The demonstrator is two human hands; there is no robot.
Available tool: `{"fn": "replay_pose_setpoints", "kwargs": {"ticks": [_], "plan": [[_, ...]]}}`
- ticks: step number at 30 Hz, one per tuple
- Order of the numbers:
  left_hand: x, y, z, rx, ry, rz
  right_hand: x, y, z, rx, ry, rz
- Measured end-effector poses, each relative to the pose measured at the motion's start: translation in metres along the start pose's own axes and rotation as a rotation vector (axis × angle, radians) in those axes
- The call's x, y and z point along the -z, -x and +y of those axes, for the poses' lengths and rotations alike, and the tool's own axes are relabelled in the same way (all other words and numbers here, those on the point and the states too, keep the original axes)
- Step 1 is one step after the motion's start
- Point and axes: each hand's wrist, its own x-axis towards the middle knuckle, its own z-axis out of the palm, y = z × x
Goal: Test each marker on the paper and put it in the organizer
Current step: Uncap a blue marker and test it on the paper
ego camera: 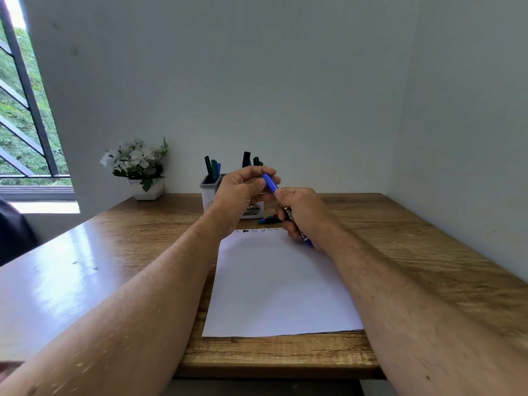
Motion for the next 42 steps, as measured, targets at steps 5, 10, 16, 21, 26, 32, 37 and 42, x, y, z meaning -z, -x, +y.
{"fn": "replay_pose_setpoints", "kwargs": {"ticks": [5,10,16,21,26,32,37,42], "plan": [[0.0,0.001,0.003,0.008,0.106,-0.013,0.002,-0.003,-0.002,0.023,-0.024,0.016],[-0.003,0.001,0.005,0.012,0.131,0.023,0.005,-0.002,-0.002,0.106,0.082,0.039],[0.001,-0.002,0.004,0.024,0.112,0.082,0.004,-0.002,-0.004,0.149,0.237,0.085],[0.007,-0.005,0.006,0.001,0.162,0.226,0.001,0.003,-0.002,0.066,0.295,0.13],[0.004,0.0,0.007,0.108,0.077,0.249,0.01,-0.002,0.002,-0.068,0.122,0.294],[-0.006,0.007,0.006,0.341,-0.097,0.072,0.013,-0.004,0.007,-0.049,-0.001,0.349],[-0.008,0.006,0.0,0.173,-0.826,-0.086,0.014,-0.009,0.009,-0.08,-0.015,0.353],[-0.006,0.012,-0.004,0.13,-1.129,-0.222,0.016,-0.005,0.01,-0.082,0.055,0.359]]}}
